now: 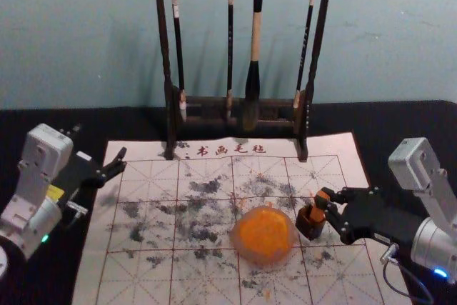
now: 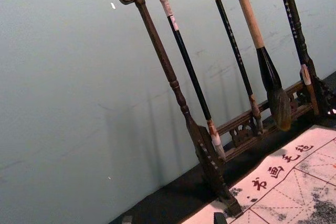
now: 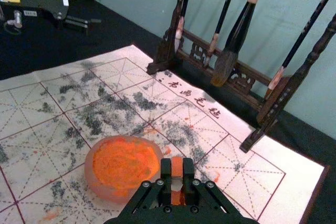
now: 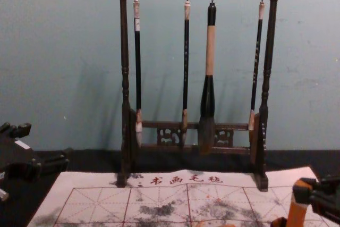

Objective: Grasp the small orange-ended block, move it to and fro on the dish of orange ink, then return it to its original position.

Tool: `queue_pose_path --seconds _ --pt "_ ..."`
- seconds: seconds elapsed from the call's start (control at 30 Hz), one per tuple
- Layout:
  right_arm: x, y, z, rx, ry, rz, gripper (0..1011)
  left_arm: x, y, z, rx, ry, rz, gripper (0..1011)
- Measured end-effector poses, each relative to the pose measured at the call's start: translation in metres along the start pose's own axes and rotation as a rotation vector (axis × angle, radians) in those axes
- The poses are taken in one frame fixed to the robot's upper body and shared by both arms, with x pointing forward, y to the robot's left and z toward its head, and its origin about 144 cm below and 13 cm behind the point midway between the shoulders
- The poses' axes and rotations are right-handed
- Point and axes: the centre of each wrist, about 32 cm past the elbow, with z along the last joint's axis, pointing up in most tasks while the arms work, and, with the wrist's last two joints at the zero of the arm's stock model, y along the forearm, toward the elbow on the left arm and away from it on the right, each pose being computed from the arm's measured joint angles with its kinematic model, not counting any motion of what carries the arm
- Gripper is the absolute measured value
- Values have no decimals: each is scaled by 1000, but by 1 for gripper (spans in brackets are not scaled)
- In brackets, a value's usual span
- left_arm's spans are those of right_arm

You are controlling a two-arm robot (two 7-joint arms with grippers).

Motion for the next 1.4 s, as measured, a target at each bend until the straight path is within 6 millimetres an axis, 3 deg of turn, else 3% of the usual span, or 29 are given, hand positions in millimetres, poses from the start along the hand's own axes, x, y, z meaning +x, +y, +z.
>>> queue_pose_path --seconds 1.4 --pt "2 19 -16 -72 25 17 87 0 0 0 0 0 0 1001"
